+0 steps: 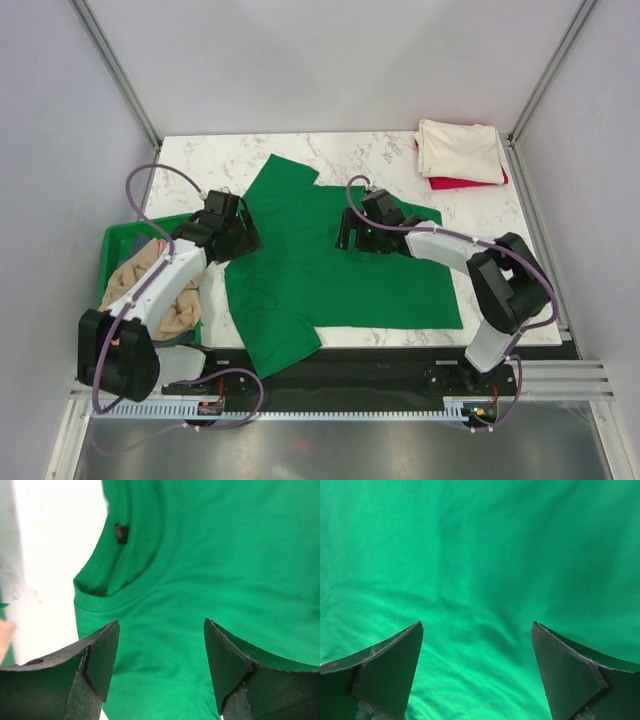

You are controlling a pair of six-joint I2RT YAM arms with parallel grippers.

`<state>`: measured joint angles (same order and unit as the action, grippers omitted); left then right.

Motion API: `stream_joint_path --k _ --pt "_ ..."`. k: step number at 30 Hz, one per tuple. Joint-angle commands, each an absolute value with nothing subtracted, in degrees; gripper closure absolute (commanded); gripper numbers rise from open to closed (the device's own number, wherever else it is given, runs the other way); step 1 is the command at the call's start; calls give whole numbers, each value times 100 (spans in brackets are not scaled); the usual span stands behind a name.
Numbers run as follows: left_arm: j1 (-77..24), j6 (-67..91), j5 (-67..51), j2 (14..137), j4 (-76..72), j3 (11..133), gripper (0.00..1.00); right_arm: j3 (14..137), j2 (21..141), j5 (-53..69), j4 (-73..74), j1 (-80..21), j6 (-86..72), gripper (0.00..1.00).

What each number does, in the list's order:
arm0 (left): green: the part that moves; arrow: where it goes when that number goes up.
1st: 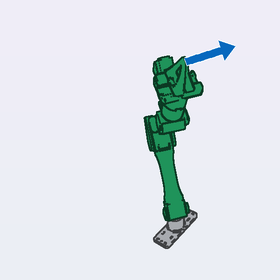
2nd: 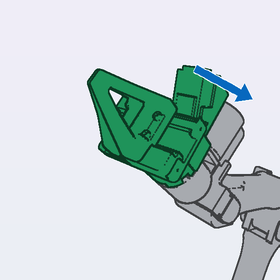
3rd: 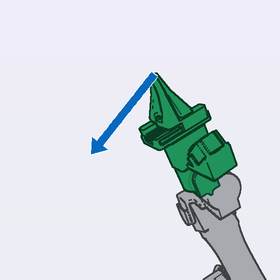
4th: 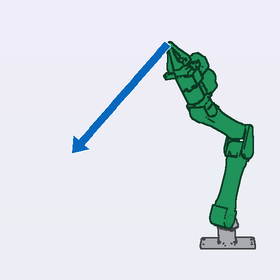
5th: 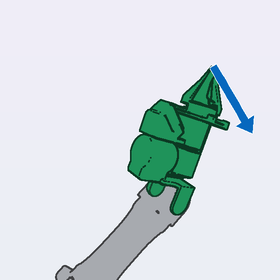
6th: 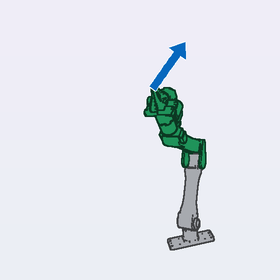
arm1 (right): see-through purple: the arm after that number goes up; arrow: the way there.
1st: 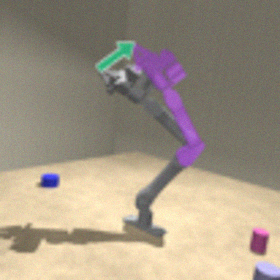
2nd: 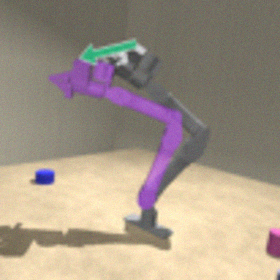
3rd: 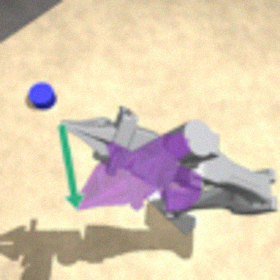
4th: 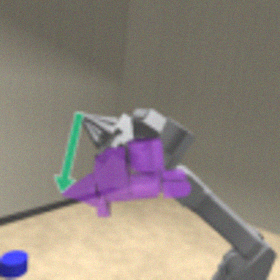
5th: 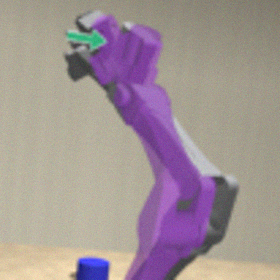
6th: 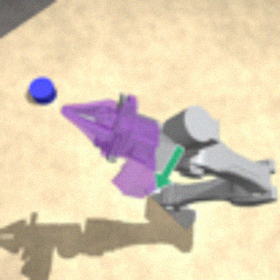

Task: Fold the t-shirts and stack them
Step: Flatten the tshirt out

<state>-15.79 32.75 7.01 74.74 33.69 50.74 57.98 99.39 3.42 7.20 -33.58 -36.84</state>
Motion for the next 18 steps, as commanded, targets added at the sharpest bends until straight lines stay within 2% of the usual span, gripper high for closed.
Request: stream_joint_path --k 1,5,10,14,18 --pt "-1722 2998 668 6804 4103 5843 23 6458 9326 -523 1597 -3331 -3183 3" --pt "-1793 2262 186 6285 4342 6126 21 6706 9001 -1473 2135 -3174 -2699 5" --pt "-1802 1943 615 5880 4201 5521 20 6680 9061 -1591 2241 -2313 -2479 8" --pt "-1898 1863 519 5950 4140 5352 24 6881 9578 -1635 2232 -1881 -2338 21" --pt "-1925 1837 615 6003 4131 5353 25 7154 10036 -1784 2197 -1688 -2241 27"
